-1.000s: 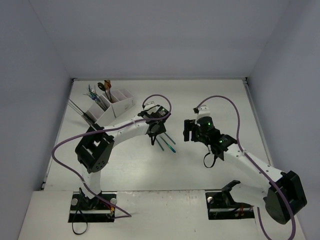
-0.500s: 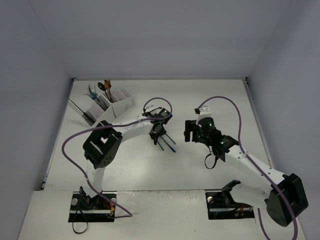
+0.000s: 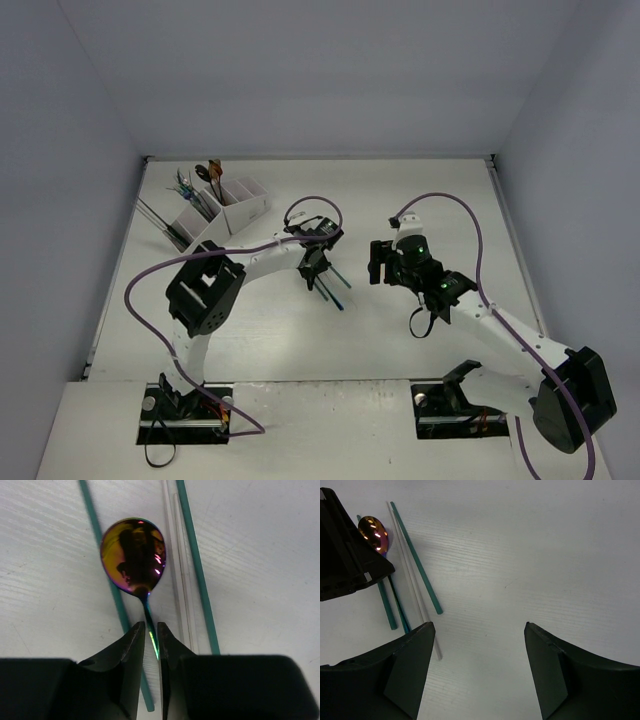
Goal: Sort the eating utensils into containers
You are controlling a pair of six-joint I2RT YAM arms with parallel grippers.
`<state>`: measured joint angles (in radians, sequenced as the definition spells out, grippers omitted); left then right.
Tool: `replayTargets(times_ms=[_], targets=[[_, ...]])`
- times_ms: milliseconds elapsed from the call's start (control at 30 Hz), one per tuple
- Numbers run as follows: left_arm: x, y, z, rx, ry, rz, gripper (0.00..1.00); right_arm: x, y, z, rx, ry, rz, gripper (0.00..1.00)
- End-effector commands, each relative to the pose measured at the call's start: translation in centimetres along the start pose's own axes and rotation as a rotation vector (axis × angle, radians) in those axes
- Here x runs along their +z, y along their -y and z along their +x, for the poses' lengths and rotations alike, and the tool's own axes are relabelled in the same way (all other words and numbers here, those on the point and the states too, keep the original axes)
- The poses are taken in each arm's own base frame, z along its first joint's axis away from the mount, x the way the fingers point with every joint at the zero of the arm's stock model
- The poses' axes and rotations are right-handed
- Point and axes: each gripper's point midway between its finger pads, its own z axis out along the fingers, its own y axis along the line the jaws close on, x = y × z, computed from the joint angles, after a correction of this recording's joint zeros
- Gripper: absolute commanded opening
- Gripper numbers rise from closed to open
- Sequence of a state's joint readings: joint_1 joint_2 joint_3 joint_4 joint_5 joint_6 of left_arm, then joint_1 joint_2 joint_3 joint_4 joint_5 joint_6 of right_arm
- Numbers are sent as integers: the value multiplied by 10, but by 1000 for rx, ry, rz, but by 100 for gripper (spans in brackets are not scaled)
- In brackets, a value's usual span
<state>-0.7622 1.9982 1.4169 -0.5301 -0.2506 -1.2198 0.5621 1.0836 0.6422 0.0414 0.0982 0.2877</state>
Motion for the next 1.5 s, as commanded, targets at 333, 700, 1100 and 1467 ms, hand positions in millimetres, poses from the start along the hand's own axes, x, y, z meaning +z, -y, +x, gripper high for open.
replayTargets(times_ms=[333, 700, 1100, 1467], targets=[[-28, -21, -41, 35, 89, -7, 0, 2, 2, -12, 12, 42, 14, 69], [-121, -3, -126, 47, 381, 106, 0, 2, 1, -15, 11, 47, 13, 70], [-213, -60, -288, -42, 884, 22, 0, 5, 0, -18, 4, 45, 14, 69], [-211, -106, -407, -121, 1111, 46, 0, 14, -11, -15, -13, 5, -33, 69]])
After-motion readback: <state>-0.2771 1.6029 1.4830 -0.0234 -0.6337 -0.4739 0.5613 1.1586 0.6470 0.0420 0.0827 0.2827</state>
